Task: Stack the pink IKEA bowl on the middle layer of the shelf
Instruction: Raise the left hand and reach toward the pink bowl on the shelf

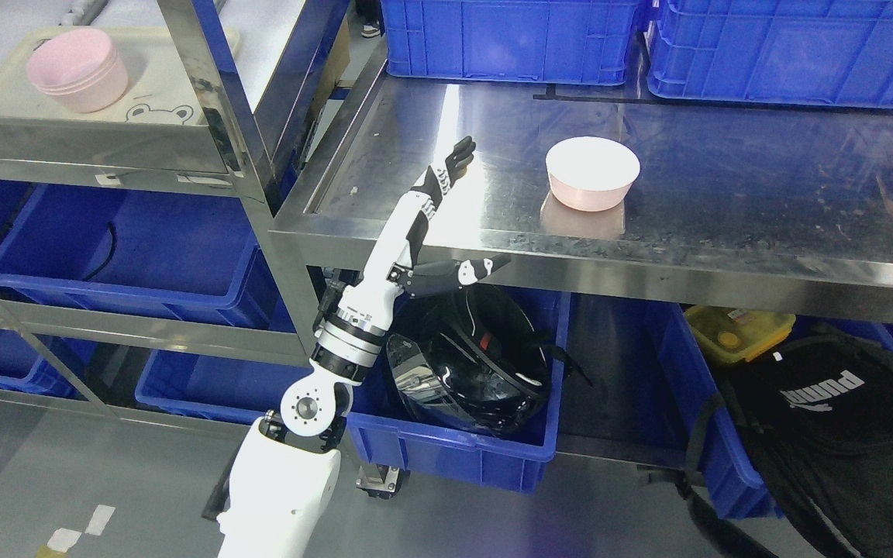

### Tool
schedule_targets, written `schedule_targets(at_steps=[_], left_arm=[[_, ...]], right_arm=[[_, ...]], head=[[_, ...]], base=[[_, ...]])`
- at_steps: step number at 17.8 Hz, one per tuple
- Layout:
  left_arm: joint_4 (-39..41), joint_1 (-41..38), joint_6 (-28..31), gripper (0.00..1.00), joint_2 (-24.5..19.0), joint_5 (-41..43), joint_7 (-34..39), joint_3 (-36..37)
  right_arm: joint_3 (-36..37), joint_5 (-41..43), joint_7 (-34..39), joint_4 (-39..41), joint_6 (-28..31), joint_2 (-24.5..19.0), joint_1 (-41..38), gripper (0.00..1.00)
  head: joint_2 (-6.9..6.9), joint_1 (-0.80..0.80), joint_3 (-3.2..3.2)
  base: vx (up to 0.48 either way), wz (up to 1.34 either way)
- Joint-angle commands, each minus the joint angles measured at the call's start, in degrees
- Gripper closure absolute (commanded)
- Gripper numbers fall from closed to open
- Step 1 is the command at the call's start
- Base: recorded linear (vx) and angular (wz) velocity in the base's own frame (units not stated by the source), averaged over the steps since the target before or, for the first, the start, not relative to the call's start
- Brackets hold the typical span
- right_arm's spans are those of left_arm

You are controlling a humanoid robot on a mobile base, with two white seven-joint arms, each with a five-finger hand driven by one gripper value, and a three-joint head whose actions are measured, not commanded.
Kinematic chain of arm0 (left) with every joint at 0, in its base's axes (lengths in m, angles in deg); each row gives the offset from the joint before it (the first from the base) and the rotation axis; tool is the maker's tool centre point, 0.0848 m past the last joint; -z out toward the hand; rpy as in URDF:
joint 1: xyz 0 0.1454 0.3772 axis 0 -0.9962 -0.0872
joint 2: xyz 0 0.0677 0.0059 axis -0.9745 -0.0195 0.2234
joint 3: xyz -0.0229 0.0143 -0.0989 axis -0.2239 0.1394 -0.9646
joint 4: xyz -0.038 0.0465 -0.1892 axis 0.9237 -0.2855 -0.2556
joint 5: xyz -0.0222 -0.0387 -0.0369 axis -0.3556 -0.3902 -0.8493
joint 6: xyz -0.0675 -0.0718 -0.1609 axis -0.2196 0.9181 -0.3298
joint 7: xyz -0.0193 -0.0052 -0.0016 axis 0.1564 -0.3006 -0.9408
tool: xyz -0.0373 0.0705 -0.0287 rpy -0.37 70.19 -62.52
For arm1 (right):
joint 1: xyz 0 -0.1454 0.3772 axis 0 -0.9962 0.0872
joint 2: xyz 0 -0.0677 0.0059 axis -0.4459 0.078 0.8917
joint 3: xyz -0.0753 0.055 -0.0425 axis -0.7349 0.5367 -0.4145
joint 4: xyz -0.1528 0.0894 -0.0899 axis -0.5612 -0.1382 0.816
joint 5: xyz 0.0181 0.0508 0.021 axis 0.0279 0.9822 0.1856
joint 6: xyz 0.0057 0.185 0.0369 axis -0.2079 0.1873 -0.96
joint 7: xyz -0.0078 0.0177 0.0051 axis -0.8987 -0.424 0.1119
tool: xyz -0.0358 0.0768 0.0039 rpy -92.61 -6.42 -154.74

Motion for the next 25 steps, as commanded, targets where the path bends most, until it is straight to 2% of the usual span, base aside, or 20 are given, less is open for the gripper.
schedule_targets(at_steps=[1,5,6,8,10,12,14,16,18,21,25], left_arm=[[0.9,-1.4,-1.8,0.00,-1.0,-1.1,-0.4,-6.0],[1.0,1.2,-1.0,0.01,-1.1,-0.7,-1.7,-6.5],[0.9,4.6,0.4,0.02,-5.8,1.4,-2.6,-6.4],[0.9,10.8,6.3,0.02,-11.9,7.5,-3.6,-6.3],[0.9,16.8,10.4,0.02,-16.2,12.0,-7.4,-4.8],[1.0,23.3,16.0,0.02,-17.7,18.2,-13.4,0.2],[1.0,31.4,23.1,0.02,-17.9,24.0,-20.4,7.5],[1.6,37.0,27.2,0.02,-17.8,28.8,-23.3,15.3],[1.6,39.8,29.9,0.03,-17.3,34.8,-26.6,20.0],[1.6,38.7,30.5,0.01,-12.6,40.8,-35.8,21.0],[1.3,37.8,30.3,0.05,-12.0,45.8,-37.3,21.5]], right_arm=[[0.0,0.0,0.0,1.0,0.0,1.0,-1.2,0.00],[0.0,0.0,0.0,1.0,0.0,1.0,-1.2,0.00],[0.0,0.0,0.0,1.0,0.0,1.0,-1.2,0.00],[0.0,0.0,0.0,1.0,0.0,1.0,-1.2,0.00],[0.0,0.0,0.0,1.0,0.0,1.0,-1.2,0.00],[0.0,0.0,0.0,1.0,0.0,1.0,-1.2,0.00],[0.0,0.0,0.0,1.0,0.0,1.0,-1.2,0.00],[0.0,0.0,0.0,1.0,0.0,1.0,-1.2,0.00],[0.0,0.0,0.0,1.0,0.0,1.0,-1.2,0.00],[0.0,0.0,0.0,1.0,0.0,1.0,-1.2,0.00],[0.0,0.0,0.0,1.0,0.0,1.0,-1.2,0.00]], head=[[0.00,0.00,0.00],[0.00,0.00,0.00],[0.00,0.00,0.00],[0.00,0.00,0.00],[0.00,0.00,0.00],[0.00,0.00,0.00],[0.00,0.00,0.00],[0.00,0.00,0.00],[0.00,0.00,0.00],[0.00,0.00,0.00],[0.00,0.00,0.00]], base=[[0.000,0.00],[0.000,0.00],[0.000,0.00],[0.000,0.00],[0.000,0.00],[-0.001,-0.01],[-0.004,-0.03],[-0.006,-0.05],[-0.006,-0.06],[-0.004,-0.09],[-0.004,-0.20]])
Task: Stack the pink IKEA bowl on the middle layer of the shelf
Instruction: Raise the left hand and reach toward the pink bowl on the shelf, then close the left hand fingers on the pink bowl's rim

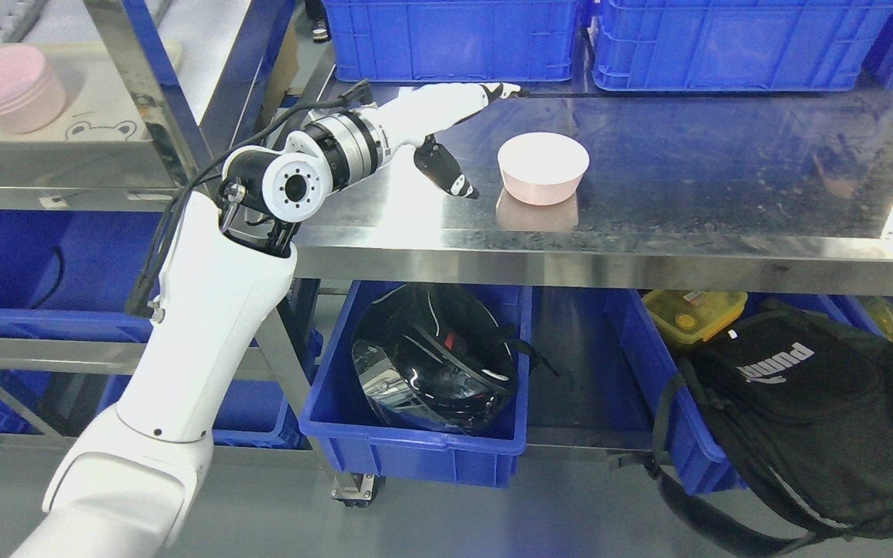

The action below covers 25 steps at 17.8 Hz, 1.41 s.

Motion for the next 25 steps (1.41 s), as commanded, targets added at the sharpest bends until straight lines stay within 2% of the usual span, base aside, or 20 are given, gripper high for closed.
schedule_targets(at_steps=[1,3,6,8,13,20,25], left_arm=[[-0.8,2.3,0.2,0.09,0.2,11.5,-3.5,9.3],[-3.3,2.0,-0.2,0.16,1.4,13.6,-4.6,9.3],[-6.6,1.8,-0.5,0.22,2.9,17.2,-4.7,9.2],[-7.6,1.3,-0.5,0.31,4.3,18.0,-5.7,8.7],[-10.9,1.4,-0.5,0.32,9.1,18.8,-5.8,7.9],[-15.4,4.5,-0.7,0.33,10.0,19.8,-5.6,6.7],[-21.2,5.6,-4.4,0.41,11.2,20.0,-4.2,6.4]], right_arm=[[0.0,0.0,0.0,1.0,0.0,1.0,-1.2,0.00],[0.0,0.0,0.0,1.0,0.0,1.0,-1.2,0.00],[0.0,0.0,0.0,1.0,0.0,1.0,-1.2,0.00],[0.0,0.0,0.0,1.0,0.0,1.0,-1.2,0.00],[0.0,0.0,0.0,1.0,0.0,1.0,-1.2,0.00],[0.0,0.0,0.0,1.0,0.0,1.0,-1.2,0.00],[0.0,0.0,0.0,1.0,0.0,1.0,-1.2,0.00]], head=[[0.00,0.00,0.00],[0.00,0.00,0.00],[0.00,0.00,0.00],[0.00,0.00,0.00],[0.00,0.00,0.00],[0.00,0.00,0.00],[0.00,0.00,0.00]], base=[[-0.004,-0.29],[-0.010,-0.27],[0.003,-0.07],[0.004,0.07],[-0.001,0.02],[0.000,0.00],[0.000,0.00]])
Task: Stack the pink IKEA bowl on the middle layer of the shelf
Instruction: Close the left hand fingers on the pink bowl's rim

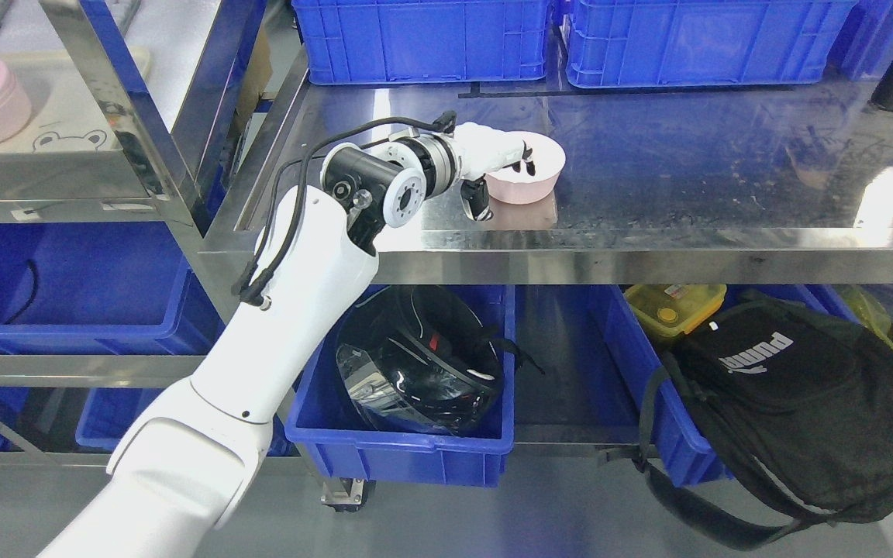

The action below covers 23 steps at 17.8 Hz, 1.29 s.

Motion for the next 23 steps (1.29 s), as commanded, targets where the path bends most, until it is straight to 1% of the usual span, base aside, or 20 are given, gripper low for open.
schedule_targets(at_steps=[1,3,9,14,17,19,22,23], left_arm=[[-9.4,1.8,-1.8,0.43,2.5,0.5,0.6,-0.3],[-10.5,3.1,-2.1,0.43,2.5,2.7,0.7,-0.7],[-13.8,4.2,-3.4,0.43,2.5,3.0,0.7,-1.2],[-18.8,4.2,-5.5,0.49,2.5,3.0,0.8,-1.3],[-20.1,4.2,-7.5,0.56,2.5,2.9,0.8,-1.4],[-20.1,4.2,-8.4,0.62,2.5,2.7,0.8,-1.6],[-20.0,4.2,-10.0,0.78,2.5,2.3,0.7,-3.8],[-20.0,4.2,-11.9,0.86,2.5,2.1,0.6,-5.4]], right_arm=[[0.0,0.0,0.0,1.0,0.0,1.0,-1.2,0.00],[0.0,0.0,0.0,1.0,0.0,1.0,-1.2,0.00],[0.0,0.0,0.0,1.0,0.0,1.0,-1.2,0.00],[0.0,0.0,0.0,1.0,0.0,1.0,-1.2,0.00],[0.0,0.0,0.0,1.0,0.0,1.0,-1.2,0.00],[0.0,0.0,0.0,1.0,0.0,1.0,-1.2,0.00],[0.0,0.0,0.0,1.0,0.0,1.0,-1.2,0.00],[0.0,0.0,0.0,1.0,0.0,1.0,-1.2,0.00]], head=[[0.00,0.00,0.00],[0.00,0.00,0.00],[0.00,0.00,0.00],[0.00,0.00,0.00],[0.00,0.00,0.00],[0.00,0.00,0.00],[0.00,0.00,0.00],[0.00,0.00,0.00]], base=[[0.000,0.00],[0.000,0.00],[0.000,0.00],[0.000,0.00],[0.000,0.00],[0.000,0.00],[0.000,0.00],[0.000,0.00]])
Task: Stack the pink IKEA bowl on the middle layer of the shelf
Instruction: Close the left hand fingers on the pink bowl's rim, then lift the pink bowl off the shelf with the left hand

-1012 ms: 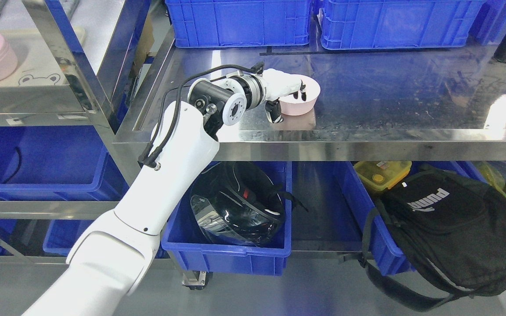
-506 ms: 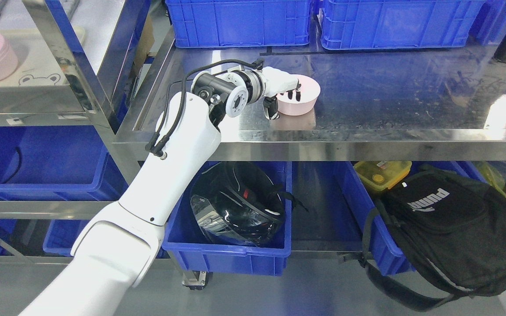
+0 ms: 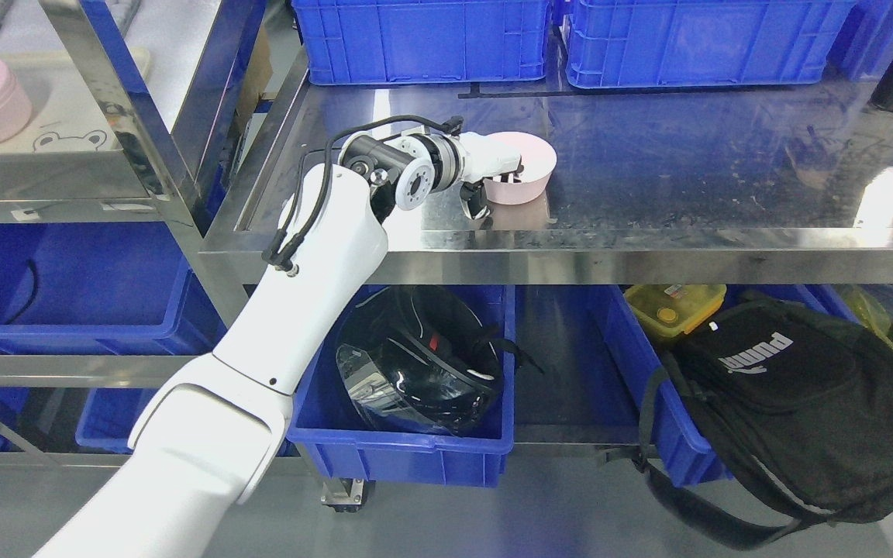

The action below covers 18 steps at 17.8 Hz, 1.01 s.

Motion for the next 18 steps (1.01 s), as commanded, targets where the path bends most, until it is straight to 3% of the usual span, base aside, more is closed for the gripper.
schedule_targets(at_steps=[1,2,7,11,18], left_arm=[[-4.0,0.0,-5.4,0.94,-0.7,-0.7,-0.6,-5.5],[-4.0,0.1,-8.5,0.99,-0.7,-0.7,-0.6,-7.9],[-2.5,0.1,-11.2,1.00,-0.7,-1.0,-0.5,-13.9],[2.0,0.1,-18.0,1.00,-0.7,-4.6,-1.4,-21.8],[16.9,-1.9,-18.1,1.00,-0.7,-11.5,-4.4,-22.6]], right_arm=[[0.0,0.0,0.0,1.0,0.0,1.0,-1.2,0.00],[0.0,0.0,0.0,1.0,0.0,1.0,-1.2,0.00],[0.0,0.0,0.0,1.0,0.0,1.0,-1.2,0.00],[0.0,0.0,0.0,1.0,0.0,1.0,-1.2,0.00],[0.0,0.0,0.0,1.0,0.0,1.0,-1.2,0.00]], head=[[0.00,0.00,0.00],[0.00,0.00,0.00],[0.00,0.00,0.00],[0.00,0.00,0.00],[0.00,0.00,0.00]], base=[[0.000,0.00],[0.000,0.00],[0.000,0.00],[0.000,0.00],[0.000,0.00]])
